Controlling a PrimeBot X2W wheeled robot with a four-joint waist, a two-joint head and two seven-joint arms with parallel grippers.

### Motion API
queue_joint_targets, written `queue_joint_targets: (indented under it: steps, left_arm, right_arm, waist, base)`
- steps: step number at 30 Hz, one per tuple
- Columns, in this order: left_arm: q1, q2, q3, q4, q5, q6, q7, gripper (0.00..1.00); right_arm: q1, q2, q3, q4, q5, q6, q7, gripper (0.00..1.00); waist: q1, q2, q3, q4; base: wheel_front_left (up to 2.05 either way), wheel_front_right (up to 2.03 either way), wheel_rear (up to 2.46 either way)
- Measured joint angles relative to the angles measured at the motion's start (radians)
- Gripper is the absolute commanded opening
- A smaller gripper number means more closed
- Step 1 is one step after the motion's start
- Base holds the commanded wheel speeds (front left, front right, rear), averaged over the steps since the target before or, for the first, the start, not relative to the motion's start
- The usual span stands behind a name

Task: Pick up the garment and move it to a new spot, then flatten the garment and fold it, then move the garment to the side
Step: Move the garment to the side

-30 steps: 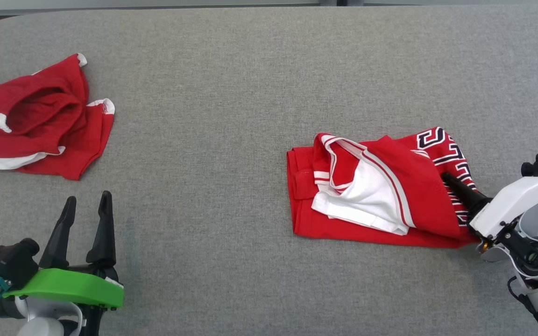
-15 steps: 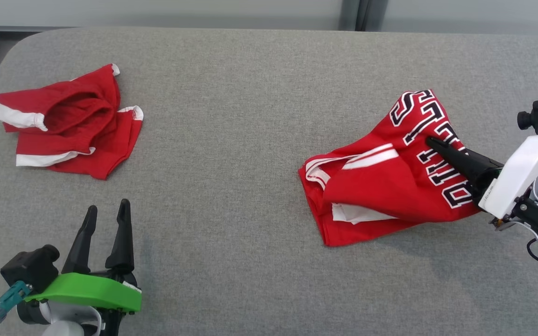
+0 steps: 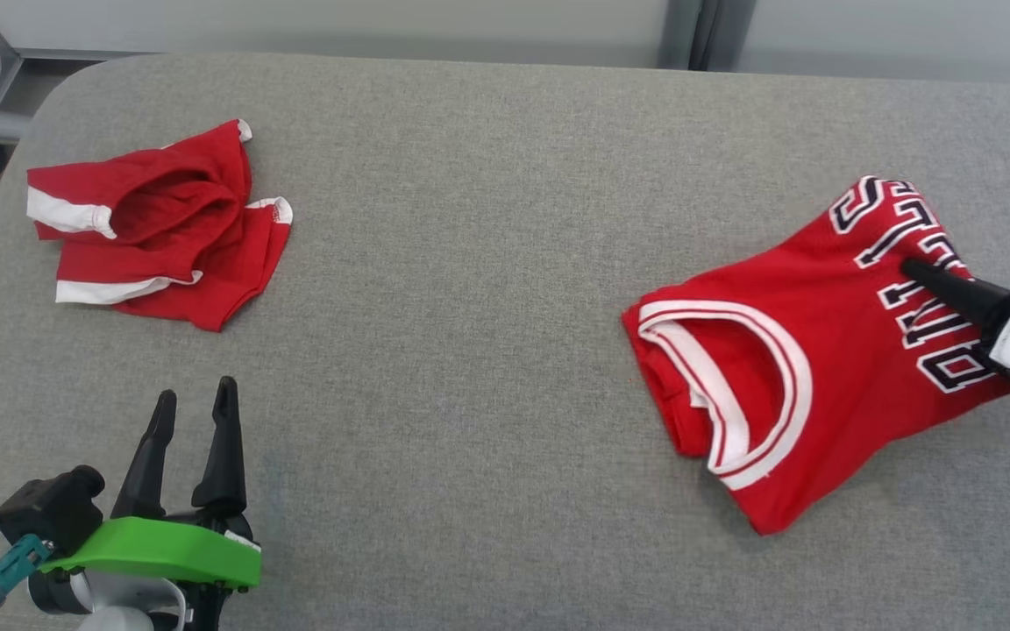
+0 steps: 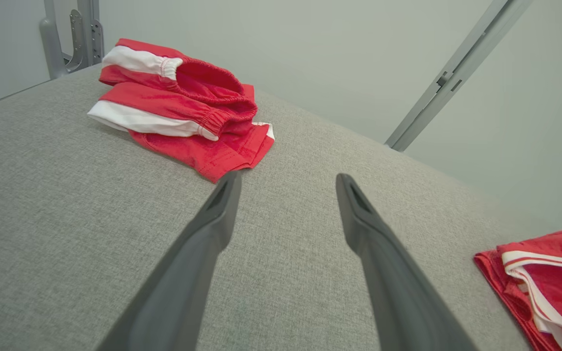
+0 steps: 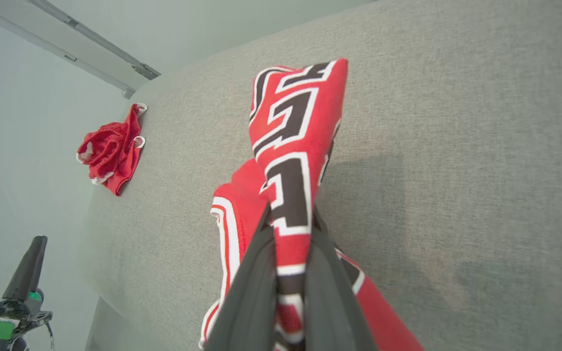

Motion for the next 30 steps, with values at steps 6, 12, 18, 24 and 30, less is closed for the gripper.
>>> queue_joint_targets:
  steps: [6, 12, 18, 24, 30]
  left_arm:
    - [-0.004, 0.02, -0.008, -0.03, 0.021, -0.009, 0.0, 1.0]
    - [-0.032, 0.037, -0.024, -0.069, 0.044, -0.009, 0.002, 1.0]
    - [-0.09, 0.043, -0.033, -0.101, 0.06, -0.016, 0.012, 1.0]
    - [-0.105, 0.054, -0.033, -0.104, 0.066, -0.016, 0.02, 1.0]
    - [-0.106, 0.058, -0.018, -0.1, 0.07, -0.007, 0.02, 1.0]
  right_arm:
    - [-0.001, -0.13, -0.058, 0.07, -0.089, -0.02, 0.01, 0.0]
    - [-0.015, -0.278, -0.104, 0.164, -0.25, -0.029, -0.005, 0.0]
    - [-0.026, -0.363, -0.145, 0.265, -0.372, -0.036, -0.053, 0.0]
    - [-0.052, -0.34, -0.164, 0.349, -0.443, -0.036, -0.123, 0.48]
    - [-0.079, -0.281, -0.167, 0.451, -0.563, -0.036, -0.205, 1.0]
  waist:
    - [0.0, 0.0, 0.044, -0.006]
    - [0.0, 0.0, 0.11, -0.013]
    - [0.0, 0.0, 0.184, -0.015]
    - [0.0001, 0.0, 0.247, -0.007]
    - [0.0002, 0.0, 0.277, -0.008]
  base:
    - [0.0, 0.0, 0.0]
    - [0.0, 0.0, 0.0]
    - [0.0, 0.0, 0.0]
    - [0.0, 0.0, 0.0]
    - [0.0, 0.0, 0.0]
